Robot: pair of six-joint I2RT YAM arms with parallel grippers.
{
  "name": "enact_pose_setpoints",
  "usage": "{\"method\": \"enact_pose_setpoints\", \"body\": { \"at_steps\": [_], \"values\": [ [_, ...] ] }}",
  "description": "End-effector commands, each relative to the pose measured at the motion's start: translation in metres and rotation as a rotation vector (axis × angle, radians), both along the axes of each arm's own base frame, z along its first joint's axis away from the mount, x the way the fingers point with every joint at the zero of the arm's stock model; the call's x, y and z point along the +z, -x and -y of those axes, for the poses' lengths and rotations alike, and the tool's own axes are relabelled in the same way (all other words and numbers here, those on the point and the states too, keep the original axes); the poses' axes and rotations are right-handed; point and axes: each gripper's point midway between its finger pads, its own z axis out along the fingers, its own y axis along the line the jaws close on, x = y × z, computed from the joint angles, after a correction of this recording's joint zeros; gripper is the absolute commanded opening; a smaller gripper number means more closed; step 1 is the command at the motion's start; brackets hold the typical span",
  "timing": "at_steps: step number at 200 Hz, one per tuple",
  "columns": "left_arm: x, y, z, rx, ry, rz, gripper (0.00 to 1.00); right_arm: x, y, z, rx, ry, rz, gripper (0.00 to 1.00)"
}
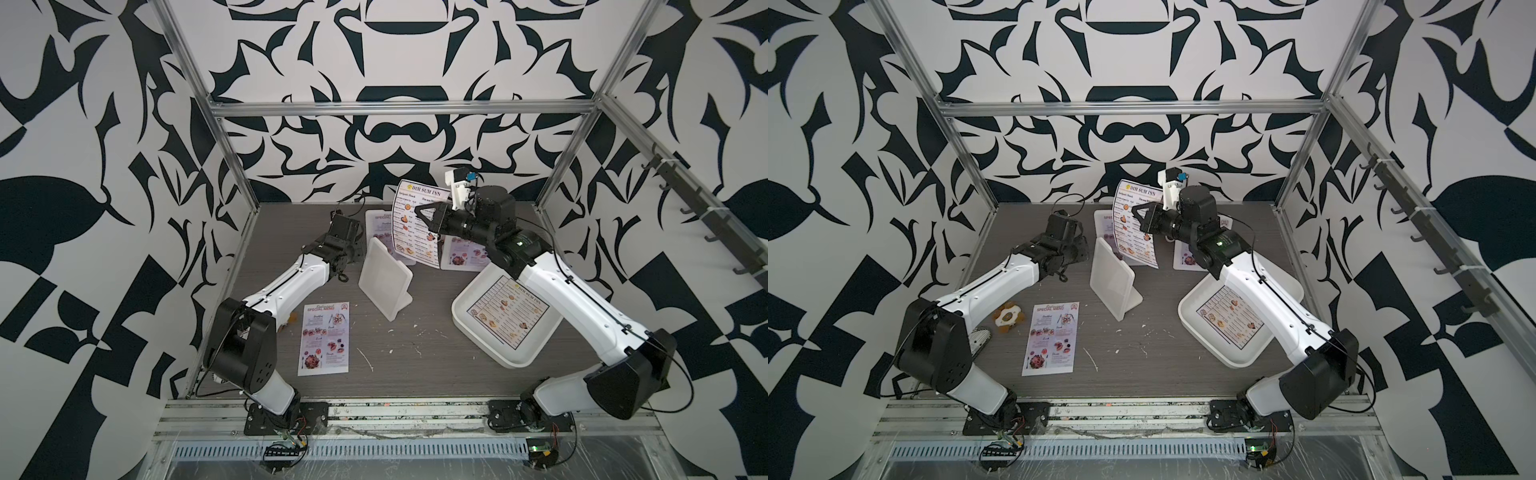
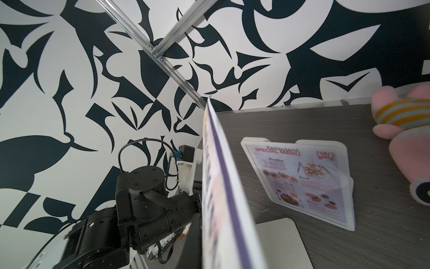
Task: Replace the menus in the menu holders
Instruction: Insert the menu into the menu holder.
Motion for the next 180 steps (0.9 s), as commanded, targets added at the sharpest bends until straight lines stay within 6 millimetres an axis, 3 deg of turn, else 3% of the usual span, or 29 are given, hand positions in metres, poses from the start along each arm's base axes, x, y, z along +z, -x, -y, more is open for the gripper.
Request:
{"method": "enact_pose_setpoints", "body": {
  "at_steps": [1,140,180],
  "values": [
    [-0.01,0.007,-0.009,0.023,-0.026,-0.033,0.58,0.039,0.007,-0.002,0.019,-0.08,0.089,0.0],
    [-0.019,0.009,-0.018,0.059,-0.036,-0.041,0.56,0.023,-0.007,-0.016,0.044,-0.095,0.054,0.0],
    [-0.019,0.009,-0.019,0.061,-0.035,-0.038,0.56,0.031,-0.007,-0.015,0.043,-0.113,0.084,0.0]
  ]
}}
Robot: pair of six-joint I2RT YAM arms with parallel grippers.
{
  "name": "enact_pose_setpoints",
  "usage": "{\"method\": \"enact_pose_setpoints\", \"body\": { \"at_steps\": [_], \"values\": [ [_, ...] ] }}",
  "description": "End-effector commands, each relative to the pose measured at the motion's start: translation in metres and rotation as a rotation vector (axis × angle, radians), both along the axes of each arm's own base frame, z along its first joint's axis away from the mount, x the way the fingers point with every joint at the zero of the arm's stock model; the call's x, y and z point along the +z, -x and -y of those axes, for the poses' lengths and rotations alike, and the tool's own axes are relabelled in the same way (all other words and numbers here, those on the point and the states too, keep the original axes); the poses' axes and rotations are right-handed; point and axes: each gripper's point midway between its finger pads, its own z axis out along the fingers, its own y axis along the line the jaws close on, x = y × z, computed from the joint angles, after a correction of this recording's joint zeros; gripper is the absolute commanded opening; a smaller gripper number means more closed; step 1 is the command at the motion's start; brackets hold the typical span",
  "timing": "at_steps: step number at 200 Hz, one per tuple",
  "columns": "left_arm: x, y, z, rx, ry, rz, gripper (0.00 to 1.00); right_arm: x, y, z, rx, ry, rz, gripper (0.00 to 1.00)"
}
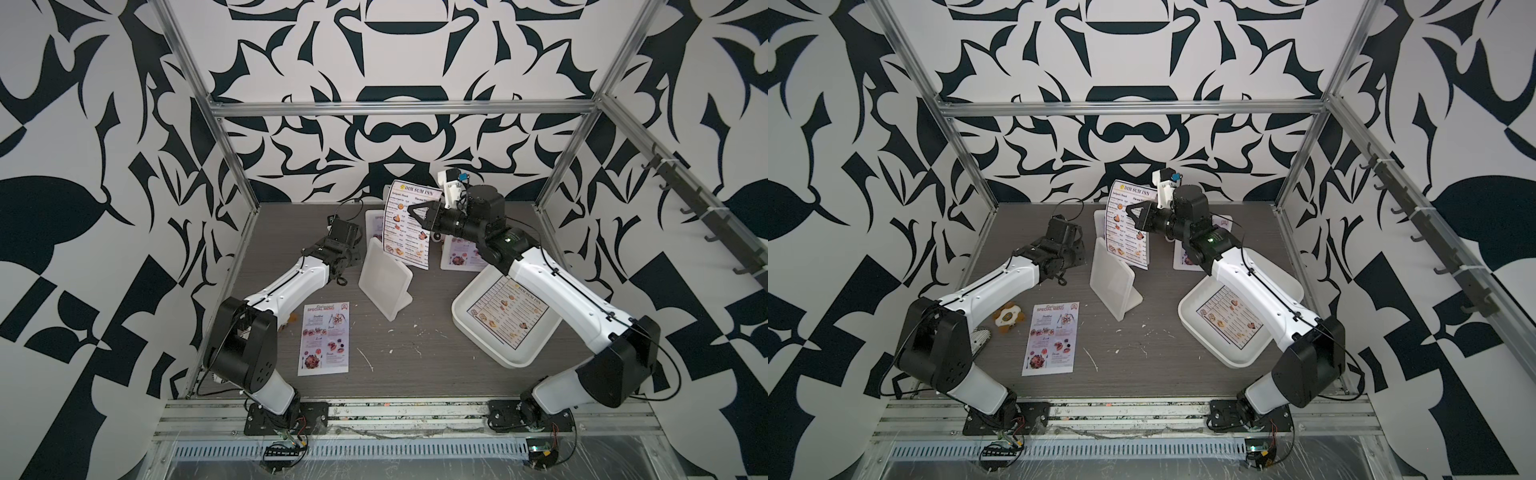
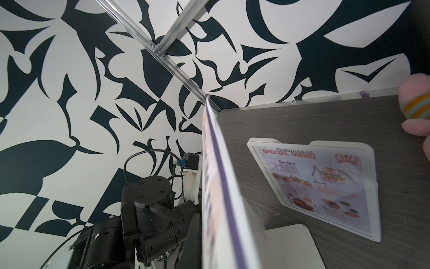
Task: Replace the menus in the menu holders
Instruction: Insert the menu into the menu holder.
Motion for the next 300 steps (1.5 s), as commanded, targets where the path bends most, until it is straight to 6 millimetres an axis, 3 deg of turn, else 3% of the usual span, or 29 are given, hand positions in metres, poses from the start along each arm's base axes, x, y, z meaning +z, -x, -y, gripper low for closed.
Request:
{"method": "enact_pose_setpoints", "body": {
  "at_steps": [1,102,300],
  "values": [
    [-0.003,0.004,-0.006,0.019,-0.008,-0.009,0.56,0.041,0.007,0.0,0.011,-0.072,0.107,0.0],
    [-0.006,0.003,-0.005,0.019,-0.002,-0.014,0.55,0.042,0.001,0.0,-0.001,-0.068,0.133,0.0],
    [-0.008,0.004,-0.004,0.015,0.001,-0.015,0.54,0.023,-0.009,0.001,-0.016,-0.038,0.106,0.0]
  ]
}}
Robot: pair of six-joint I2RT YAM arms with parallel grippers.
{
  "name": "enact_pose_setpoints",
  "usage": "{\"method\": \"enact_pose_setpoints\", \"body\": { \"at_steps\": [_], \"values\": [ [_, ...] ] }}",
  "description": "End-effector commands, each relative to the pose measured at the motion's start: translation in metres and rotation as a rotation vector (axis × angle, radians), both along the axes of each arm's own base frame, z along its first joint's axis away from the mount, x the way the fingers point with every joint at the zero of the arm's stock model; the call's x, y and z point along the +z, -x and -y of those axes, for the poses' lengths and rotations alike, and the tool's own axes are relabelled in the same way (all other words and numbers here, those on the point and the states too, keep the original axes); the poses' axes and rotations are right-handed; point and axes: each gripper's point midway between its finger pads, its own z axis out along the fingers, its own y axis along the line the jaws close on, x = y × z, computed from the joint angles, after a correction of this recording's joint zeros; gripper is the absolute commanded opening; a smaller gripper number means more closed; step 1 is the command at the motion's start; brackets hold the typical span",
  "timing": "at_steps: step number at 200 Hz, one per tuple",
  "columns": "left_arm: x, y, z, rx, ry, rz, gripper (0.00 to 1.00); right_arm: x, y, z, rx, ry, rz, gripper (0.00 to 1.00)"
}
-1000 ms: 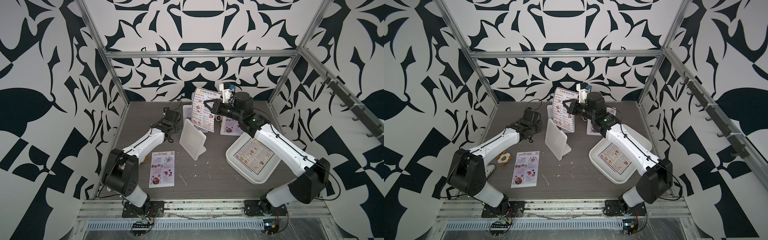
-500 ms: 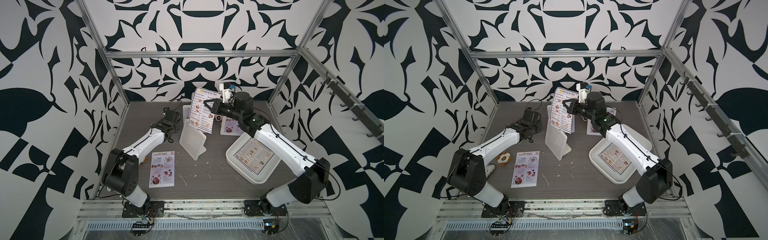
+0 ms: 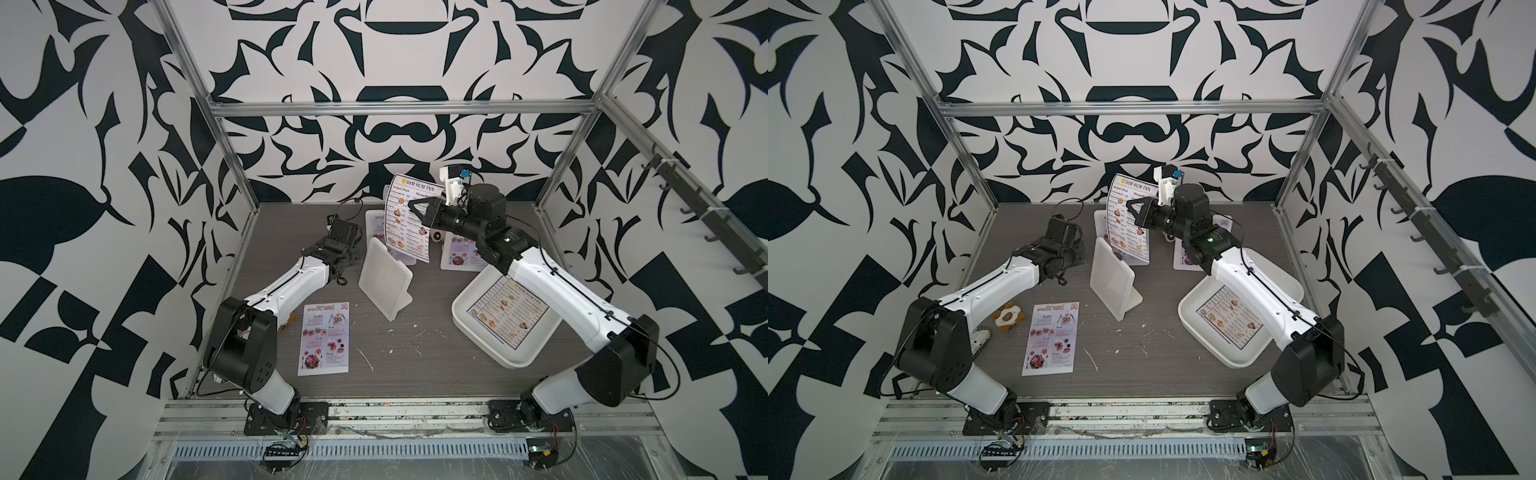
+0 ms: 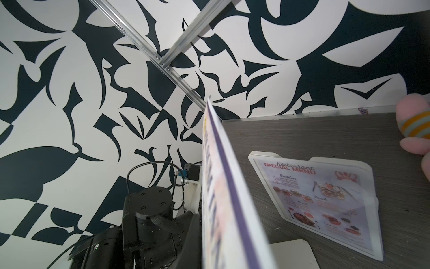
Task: Replace the menus in the menu holders
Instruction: Insert the menu into the menu holder.
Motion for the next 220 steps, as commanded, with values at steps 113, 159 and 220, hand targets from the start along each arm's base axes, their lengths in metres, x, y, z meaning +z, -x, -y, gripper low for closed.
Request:
{"method": "enact_pose_setpoints", "body": {
  "at_steps": [113,159,220],
  "values": [
    [-0.009,0.004,-0.004,0.011,-0.001,-0.018,0.54,0.016,-0.006,0.002,-0.005,-0.033,0.072,0.0],
    [-0.008,0.003,-0.004,0.01,0.001,-0.017,0.54,0.024,-0.005,0.005,-0.01,-0.048,0.093,0.0],
    [-0.007,0.004,-0.004,0.011,0.0,-0.015,0.54,0.014,-0.006,0.005,-0.002,-0.045,0.068,0.0]
  ]
}}
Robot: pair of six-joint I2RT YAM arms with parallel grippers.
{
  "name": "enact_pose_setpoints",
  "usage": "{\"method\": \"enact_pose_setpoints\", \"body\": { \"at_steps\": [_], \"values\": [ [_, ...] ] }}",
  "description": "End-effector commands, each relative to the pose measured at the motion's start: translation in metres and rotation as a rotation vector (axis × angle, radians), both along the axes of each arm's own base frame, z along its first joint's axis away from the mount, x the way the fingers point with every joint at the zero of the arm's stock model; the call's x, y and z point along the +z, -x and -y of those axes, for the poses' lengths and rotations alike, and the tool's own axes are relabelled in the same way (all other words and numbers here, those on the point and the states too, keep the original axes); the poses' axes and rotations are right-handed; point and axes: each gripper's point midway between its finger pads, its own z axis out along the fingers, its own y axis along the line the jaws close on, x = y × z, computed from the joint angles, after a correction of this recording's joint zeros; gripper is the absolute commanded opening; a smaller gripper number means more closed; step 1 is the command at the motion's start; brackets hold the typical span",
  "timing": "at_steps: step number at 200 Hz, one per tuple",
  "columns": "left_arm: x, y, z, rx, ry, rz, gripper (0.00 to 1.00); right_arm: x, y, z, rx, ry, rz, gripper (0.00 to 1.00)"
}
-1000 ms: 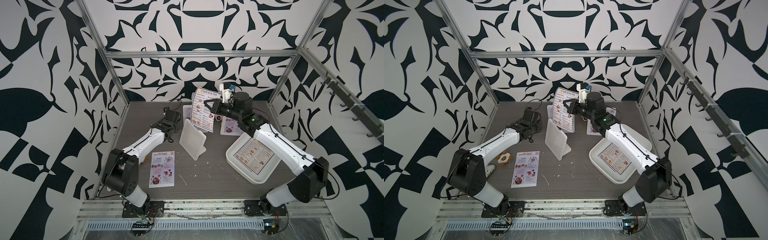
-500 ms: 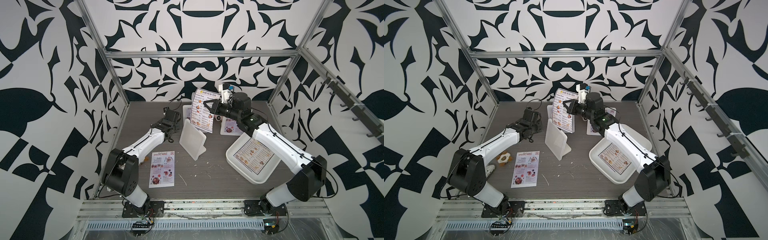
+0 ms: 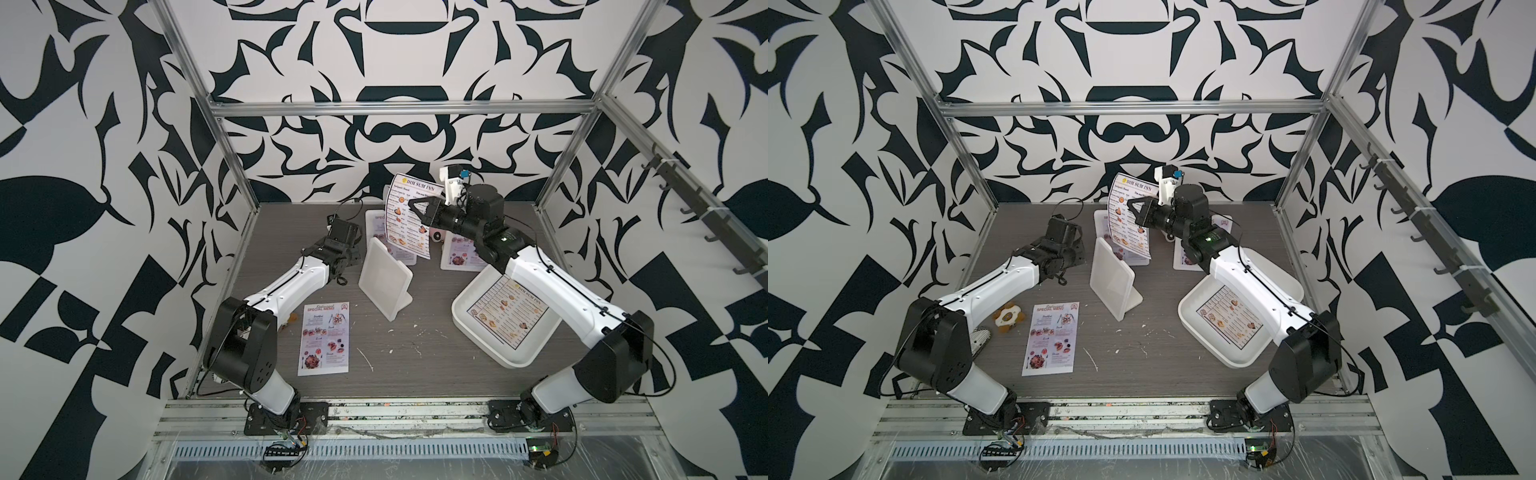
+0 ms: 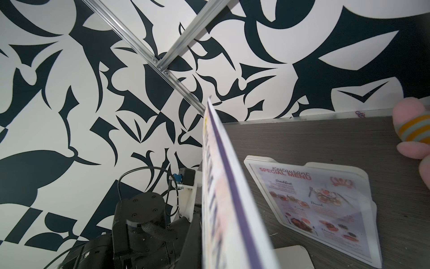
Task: Replace the menus in the menu holders
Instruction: Insert the menu into the menu holder.
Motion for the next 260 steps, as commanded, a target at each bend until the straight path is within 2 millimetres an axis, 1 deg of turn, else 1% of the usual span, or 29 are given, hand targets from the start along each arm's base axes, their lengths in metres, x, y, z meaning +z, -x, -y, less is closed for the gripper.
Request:
{"method": "enact_pose_setpoints", "body": {
  "at_steps": [1,67,103,134,219,235,260],
  "values": [
    [-0.007,0.004,-0.005,0.012,-0.001,-0.016,0.54,0.022,0.004,0.002,0.014,-0.04,0.063,0.0],
    [-0.01,0.005,-0.003,0.011,0.006,-0.024,0.53,0.032,0.008,0.002,0.024,-0.057,0.086,0.0],
    [-0.01,0.005,-0.004,0.014,0.008,-0.024,0.53,0.024,0.007,0.001,0.026,-0.046,0.068,0.0],
    [-0.009,0.006,-0.004,0.014,0.008,-0.023,0.53,0.022,0.006,0.001,0.024,-0.047,0.063,0.0],
    [-0.009,0.006,-0.003,0.013,0.015,-0.022,0.53,0.036,0.01,0.003,0.027,-0.076,0.09,0.0],
    [-0.009,0.005,-0.003,0.013,0.016,-0.021,0.53,0.036,0.01,0.004,0.025,-0.074,0.09,0.0],
    [-0.009,0.006,-0.003,0.013,0.016,-0.02,0.53,0.03,0.009,0.003,0.027,-0.067,0.076,0.0]
  ]
}}
